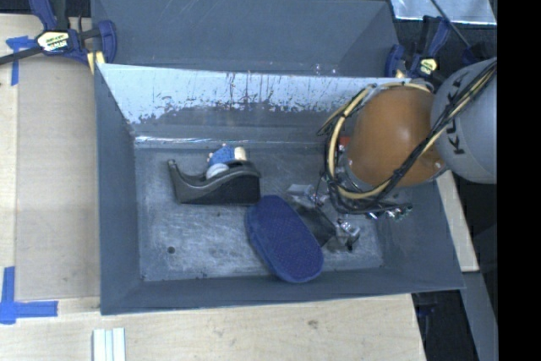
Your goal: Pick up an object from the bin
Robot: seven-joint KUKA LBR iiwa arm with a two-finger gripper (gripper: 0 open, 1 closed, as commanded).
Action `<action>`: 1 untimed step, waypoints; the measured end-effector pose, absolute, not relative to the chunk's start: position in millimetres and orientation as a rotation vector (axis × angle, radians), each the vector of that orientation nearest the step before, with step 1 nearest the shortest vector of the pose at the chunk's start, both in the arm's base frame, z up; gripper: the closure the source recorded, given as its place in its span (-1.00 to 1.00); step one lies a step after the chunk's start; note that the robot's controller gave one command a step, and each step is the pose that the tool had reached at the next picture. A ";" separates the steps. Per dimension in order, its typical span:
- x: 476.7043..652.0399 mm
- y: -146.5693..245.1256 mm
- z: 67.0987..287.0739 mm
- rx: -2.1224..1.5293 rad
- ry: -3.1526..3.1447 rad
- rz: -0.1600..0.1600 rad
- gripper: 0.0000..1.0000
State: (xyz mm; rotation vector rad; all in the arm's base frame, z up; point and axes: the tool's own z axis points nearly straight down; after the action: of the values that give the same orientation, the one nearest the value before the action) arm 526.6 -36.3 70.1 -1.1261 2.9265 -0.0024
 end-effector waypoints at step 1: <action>526.8 -35.8 70.8 -1.126 2.925 -0.002 1.00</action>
Offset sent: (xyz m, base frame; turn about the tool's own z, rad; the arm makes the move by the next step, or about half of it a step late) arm 0.0000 0.0000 0.0000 0.0000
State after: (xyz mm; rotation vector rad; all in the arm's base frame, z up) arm 526.8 -35.8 70.8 -1.1258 2.9253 -0.0022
